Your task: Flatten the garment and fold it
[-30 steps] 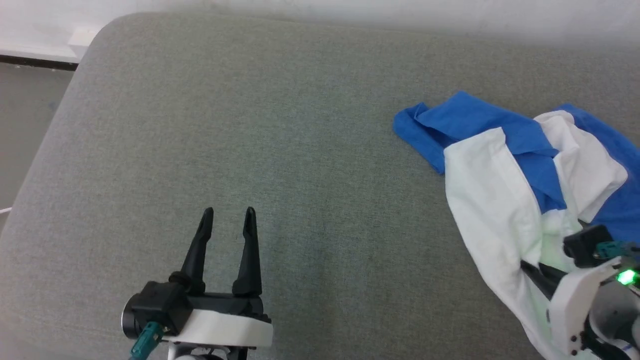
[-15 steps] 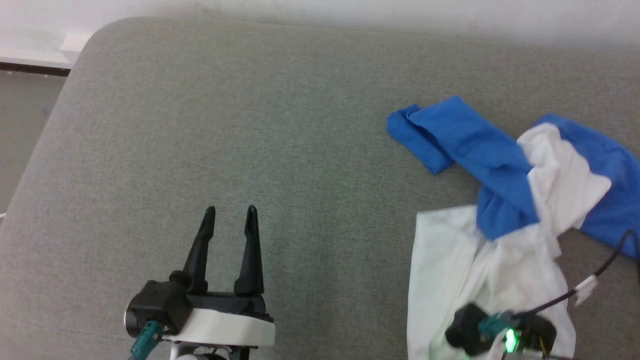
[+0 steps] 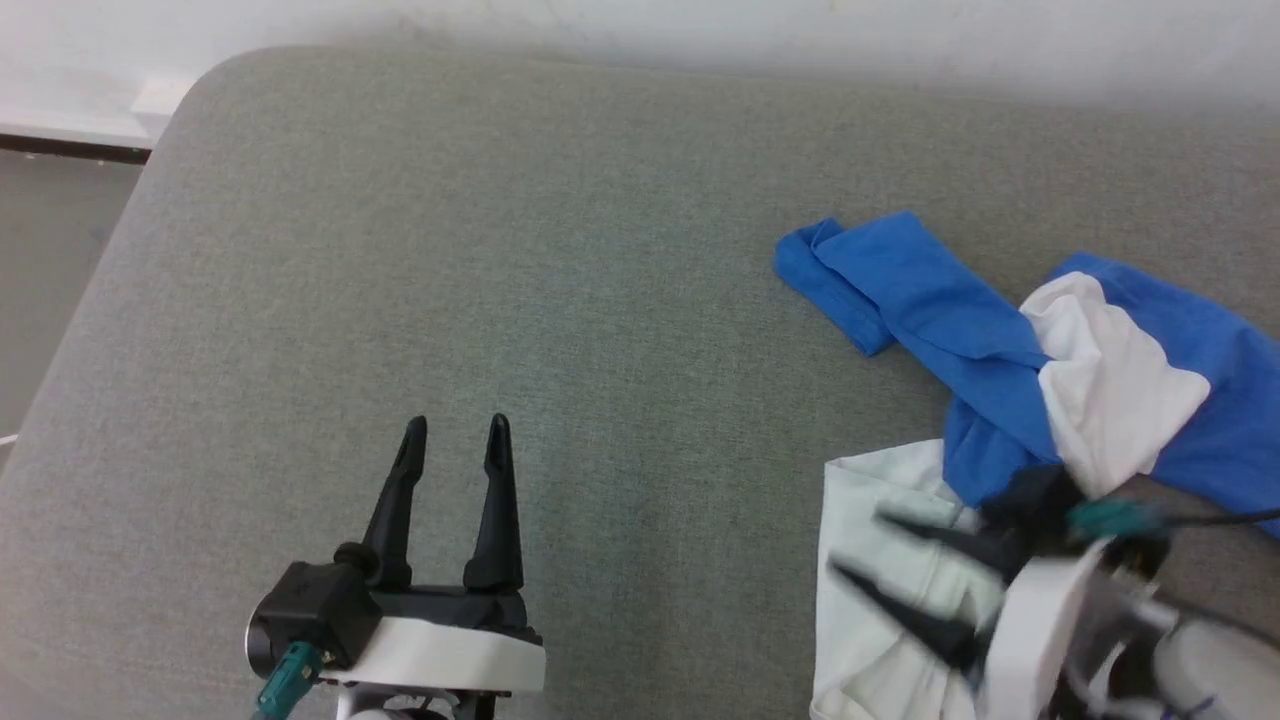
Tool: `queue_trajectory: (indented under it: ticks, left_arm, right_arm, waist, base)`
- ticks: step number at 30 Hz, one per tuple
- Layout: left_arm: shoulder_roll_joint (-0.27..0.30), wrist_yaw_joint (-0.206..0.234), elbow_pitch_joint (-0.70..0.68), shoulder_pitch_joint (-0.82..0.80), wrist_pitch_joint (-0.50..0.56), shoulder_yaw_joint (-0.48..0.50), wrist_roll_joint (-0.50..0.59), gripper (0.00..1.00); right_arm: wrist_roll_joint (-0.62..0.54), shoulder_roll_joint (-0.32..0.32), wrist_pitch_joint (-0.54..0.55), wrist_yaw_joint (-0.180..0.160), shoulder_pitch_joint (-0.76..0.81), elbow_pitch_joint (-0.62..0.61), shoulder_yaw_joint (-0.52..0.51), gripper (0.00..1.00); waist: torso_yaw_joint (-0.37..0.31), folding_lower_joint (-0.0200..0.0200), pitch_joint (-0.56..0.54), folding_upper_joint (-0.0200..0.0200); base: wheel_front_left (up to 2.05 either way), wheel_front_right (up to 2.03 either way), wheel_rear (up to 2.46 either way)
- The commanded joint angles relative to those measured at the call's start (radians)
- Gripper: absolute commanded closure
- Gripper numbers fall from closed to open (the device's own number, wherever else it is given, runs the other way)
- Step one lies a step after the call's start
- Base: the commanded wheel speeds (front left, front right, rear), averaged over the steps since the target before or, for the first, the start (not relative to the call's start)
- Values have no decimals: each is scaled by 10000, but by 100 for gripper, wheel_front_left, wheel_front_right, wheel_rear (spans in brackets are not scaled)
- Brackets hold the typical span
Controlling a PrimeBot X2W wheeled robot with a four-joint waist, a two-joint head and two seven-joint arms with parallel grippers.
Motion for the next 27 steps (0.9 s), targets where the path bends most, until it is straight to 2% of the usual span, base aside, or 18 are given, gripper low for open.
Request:
queue_trajectory:
  ticks: [1,5,8,12,15,17,19,24,27]
  left_arm:
    - [-7,-4,-57,16,-47,33,3,0]
    - [-7,-20,-176,56,-47,78,83,0]
    - [-7,-30,-301,120,-47,132,170,0]
    - [-7,-26,-448,238,-47,182,259,0]
    - [-7,2,-566,368,-47,211,289,0]
    - [-7,7,-577,472,-47,202,296,0]
    - [-7,0,-546,504,-47,185,344,0]
    - [129,-309,-237,-216,4,-114,722,0]
    - [363,-606,112,-1358,822,-494,1071,0]
  right_arm:
    - [87,260,-485,-7,10,-29,-744,0]
    - [-662,1022,-1774,-7,767,-12,-3315,0]
    - [-1663,1947,-2493,-7,1722,-53,-5359,0]
    - [-3474,3457,-3221,-7,2942,-159,-7886,0]
    - [-4417,4859,-3745,-7,3619,-245,-9389,0]
    - [-4810,5532,-3954,-7,3897,-273,-9913,0]
    - [-4968,5876,-4036,-7,4015,-328,-10062,0]
    - [-5067,6121,-4028,-7,3852,-542,-10030,0]
    - [-5085,6159,-3984,-7,3596,-677,-10109,0]
  waist:
    - [-89,1,-51,0]
    - [-218,1,-19,0]
    - [-351,1,53,0]
    - [-540,1,149,0]
    - [-678,1,244,0]
    - [-802,1,293,0]
    - [-973,1,343,0]
    - [-1276,1,544,0]
    - [-1369,1,806,0]
  base:
    - [0,0,0]
    - [0,0,0]
    - [0,0,0]
    - [0,0,0]
    - [0,0,0]
    - [0,0,0]
    - [0,0,0]
    - [0,0,0]
    - [0,0,0]
